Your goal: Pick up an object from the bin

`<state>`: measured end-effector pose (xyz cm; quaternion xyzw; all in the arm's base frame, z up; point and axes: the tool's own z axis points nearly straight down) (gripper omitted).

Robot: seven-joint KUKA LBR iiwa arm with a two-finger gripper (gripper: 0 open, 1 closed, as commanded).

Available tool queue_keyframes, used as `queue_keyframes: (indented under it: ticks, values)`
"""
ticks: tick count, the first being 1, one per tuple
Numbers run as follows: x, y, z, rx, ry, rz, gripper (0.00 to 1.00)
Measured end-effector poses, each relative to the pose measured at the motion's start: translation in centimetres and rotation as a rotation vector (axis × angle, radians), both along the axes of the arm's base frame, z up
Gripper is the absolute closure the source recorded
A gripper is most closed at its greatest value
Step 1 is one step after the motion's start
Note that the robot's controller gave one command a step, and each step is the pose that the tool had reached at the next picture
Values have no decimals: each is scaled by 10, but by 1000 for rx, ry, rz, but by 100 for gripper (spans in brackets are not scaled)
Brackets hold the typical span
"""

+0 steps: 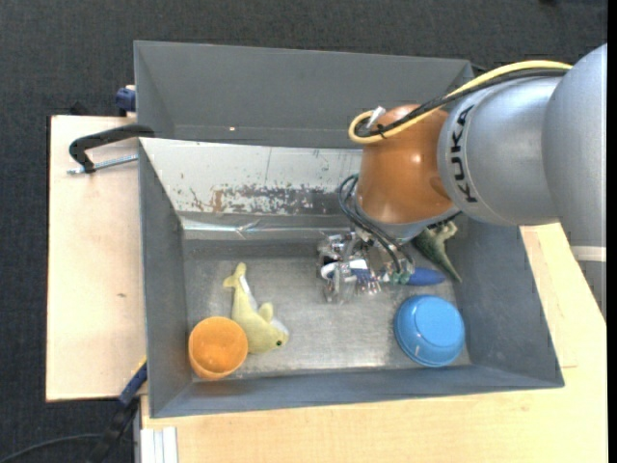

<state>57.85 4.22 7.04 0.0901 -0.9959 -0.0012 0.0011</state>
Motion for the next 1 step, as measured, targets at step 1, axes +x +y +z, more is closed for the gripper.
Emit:
queue_keyframes:
  ticks: [1]
  values:
    - [-16, 12, 162, 1, -17, -37, 100]
